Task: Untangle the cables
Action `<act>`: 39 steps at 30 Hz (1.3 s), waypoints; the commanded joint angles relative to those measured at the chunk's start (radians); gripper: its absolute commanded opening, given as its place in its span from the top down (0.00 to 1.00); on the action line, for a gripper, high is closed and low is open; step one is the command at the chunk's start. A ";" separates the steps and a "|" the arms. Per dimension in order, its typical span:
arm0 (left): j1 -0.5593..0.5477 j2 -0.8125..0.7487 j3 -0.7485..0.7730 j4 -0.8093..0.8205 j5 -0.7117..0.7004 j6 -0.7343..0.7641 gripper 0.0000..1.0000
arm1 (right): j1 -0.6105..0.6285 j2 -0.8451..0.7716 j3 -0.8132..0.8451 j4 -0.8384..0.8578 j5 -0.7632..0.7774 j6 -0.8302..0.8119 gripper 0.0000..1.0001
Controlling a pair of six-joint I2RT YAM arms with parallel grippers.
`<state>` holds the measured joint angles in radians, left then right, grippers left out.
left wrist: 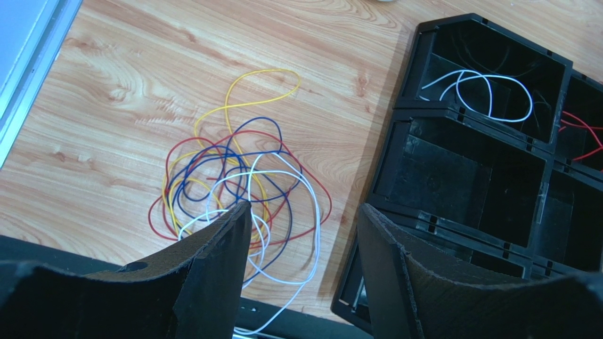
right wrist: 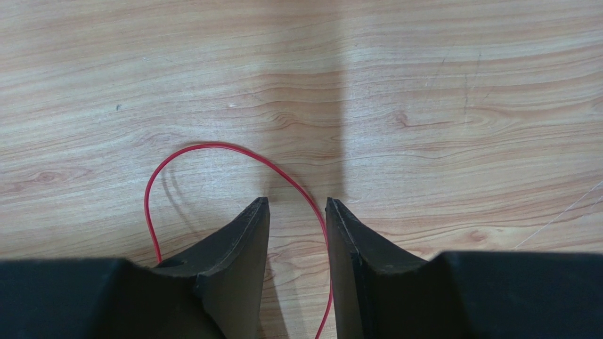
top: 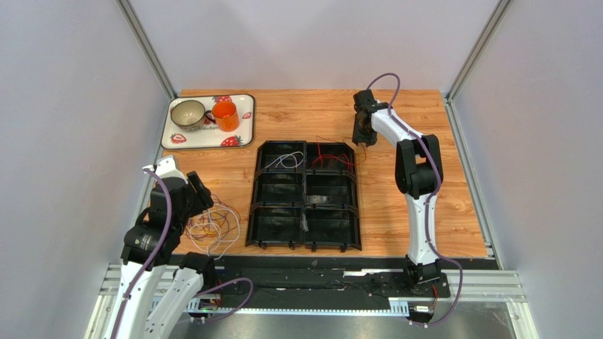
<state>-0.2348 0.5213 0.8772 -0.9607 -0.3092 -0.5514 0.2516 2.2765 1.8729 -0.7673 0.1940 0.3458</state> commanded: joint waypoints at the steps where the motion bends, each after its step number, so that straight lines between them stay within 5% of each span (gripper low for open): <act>1: 0.006 0.011 0.008 0.017 -0.013 0.008 0.35 | -0.006 0.009 0.014 0.006 -0.013 -0.013 0.62; 11: 0.006 0.017 0.009 0.017 -0.010 0.010 0.36 | -0.021 -0.011 -0.078 0.026 -0.030 -0.019 0.73; 22: 0.008 0.023 0.011 0.017 -0.008 0.010 0.36 | -0.028 -0.018 -0.115 0.022 -0.013 -0.033 0.99; 39: 0.008 0.025 0.013 0.017 0.001 0.011 0.37 | -0.022 -0.354 -0.202 0.017 -0.094 0.007 1.00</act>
<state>-0.2340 0.5434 0.8772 -0.9607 -0.3153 -0.5514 0.2302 2.0995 1.6810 -0.7521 0.1406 0.3328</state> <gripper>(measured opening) 0.628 0.006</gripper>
